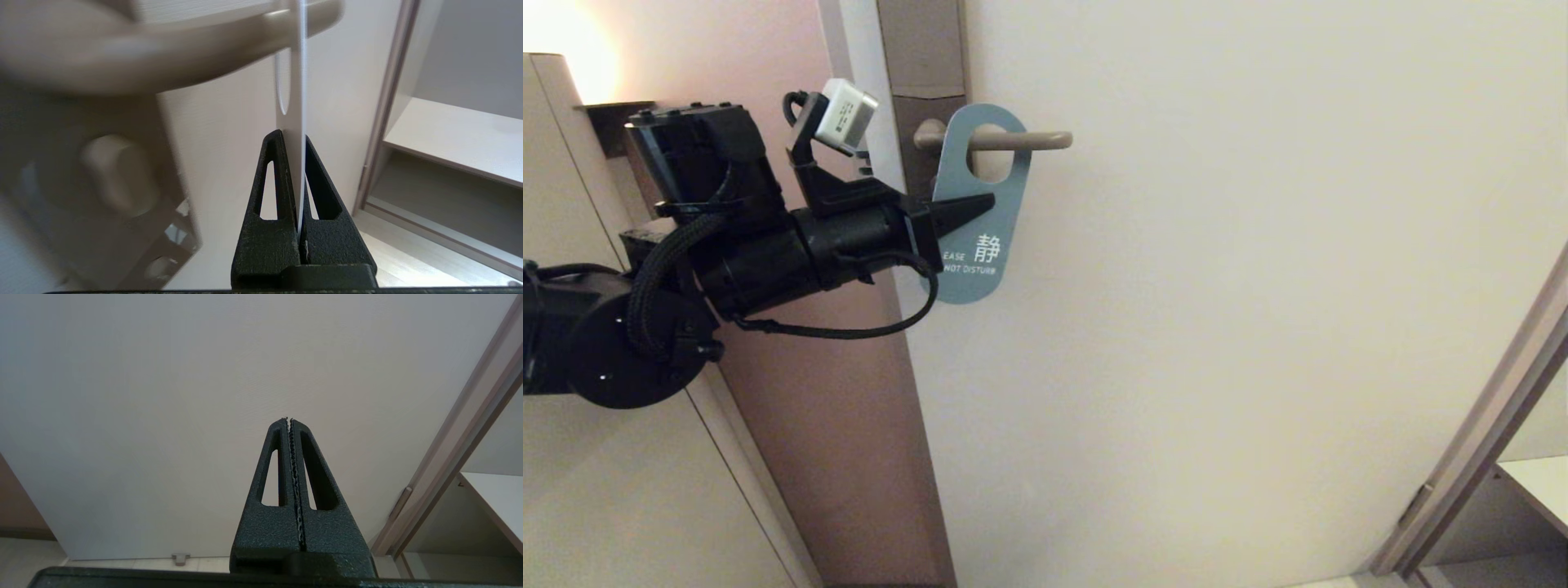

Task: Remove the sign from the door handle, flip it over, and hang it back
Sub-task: Take down the sign

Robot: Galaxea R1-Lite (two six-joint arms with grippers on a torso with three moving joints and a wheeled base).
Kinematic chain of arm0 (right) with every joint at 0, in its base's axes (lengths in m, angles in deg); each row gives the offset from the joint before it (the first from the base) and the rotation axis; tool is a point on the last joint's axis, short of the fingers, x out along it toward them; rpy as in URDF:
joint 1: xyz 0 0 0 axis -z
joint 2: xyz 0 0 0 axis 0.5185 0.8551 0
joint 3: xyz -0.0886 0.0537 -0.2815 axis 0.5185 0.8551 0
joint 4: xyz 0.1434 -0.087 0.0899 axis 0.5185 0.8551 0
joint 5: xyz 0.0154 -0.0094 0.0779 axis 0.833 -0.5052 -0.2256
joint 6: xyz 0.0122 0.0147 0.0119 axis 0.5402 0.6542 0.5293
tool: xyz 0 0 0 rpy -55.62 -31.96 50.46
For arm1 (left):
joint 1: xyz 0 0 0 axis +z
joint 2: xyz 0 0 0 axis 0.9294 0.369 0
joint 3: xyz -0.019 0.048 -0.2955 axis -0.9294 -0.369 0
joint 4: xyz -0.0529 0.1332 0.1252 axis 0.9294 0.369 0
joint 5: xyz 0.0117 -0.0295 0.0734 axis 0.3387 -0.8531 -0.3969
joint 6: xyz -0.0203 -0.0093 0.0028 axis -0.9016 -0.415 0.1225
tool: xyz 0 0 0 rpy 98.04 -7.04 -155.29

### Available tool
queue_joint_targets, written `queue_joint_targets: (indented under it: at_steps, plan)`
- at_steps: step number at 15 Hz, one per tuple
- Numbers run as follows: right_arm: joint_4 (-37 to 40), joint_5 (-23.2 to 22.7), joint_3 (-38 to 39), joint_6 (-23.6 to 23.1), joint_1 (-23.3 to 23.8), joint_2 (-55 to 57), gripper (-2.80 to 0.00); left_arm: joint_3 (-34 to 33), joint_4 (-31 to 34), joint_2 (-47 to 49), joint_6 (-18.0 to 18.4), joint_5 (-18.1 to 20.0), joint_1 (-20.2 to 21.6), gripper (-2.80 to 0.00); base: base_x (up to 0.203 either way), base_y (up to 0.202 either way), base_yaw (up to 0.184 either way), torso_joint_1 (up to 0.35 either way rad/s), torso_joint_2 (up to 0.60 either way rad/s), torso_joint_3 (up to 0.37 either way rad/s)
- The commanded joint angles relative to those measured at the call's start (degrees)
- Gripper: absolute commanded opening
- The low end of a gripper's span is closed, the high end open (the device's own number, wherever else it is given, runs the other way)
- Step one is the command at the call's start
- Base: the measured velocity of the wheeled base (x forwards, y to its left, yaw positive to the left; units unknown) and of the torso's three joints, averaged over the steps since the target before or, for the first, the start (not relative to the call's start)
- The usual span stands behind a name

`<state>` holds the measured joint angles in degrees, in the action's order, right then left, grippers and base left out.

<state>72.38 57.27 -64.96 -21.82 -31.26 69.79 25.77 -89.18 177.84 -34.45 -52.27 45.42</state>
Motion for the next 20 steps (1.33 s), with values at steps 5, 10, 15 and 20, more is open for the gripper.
queue_joint_targets:
  at_steps: [5, 10, 15, 20]
  plan:
    - [0.0, -0.01, 0.0, -0.04, 0.0, 0.0, -2.8, 0.34, -0.37, 1.22, -0.07, -1.29, -2.32, -2.8, 0.0, 0.0, 0.0, 0.0, 0.0, 0.0]
    - [0.0, 0.07, 0.0, -0.04, 0.02, 0.0, -2.8, 4.46, -0.32, 3.16, -0.07, -1.32, -2.64, -2.8, 0.0, 0.0, 0.0, 0.0, 0.0, 0.0]
    - [0.0, -0.01, 0.0, -0.04, 0.02, 0.0, -2.8, 5.1, -0.23, 3.96, -0.14, -1.82, -4.42, -2.8, 0.0, 0.0, 0.0, 0.0, 0.0, 0.0]
    - [0.0, -0.01, 0.0, -0.04, 0.01, 0.0, -2.8, 6.93, -0.23, 5.88, -0.16, -2.02, -5.03, -2.8, 0.0, 0.0, 0.0, 0.0, 0.0, 0.0]
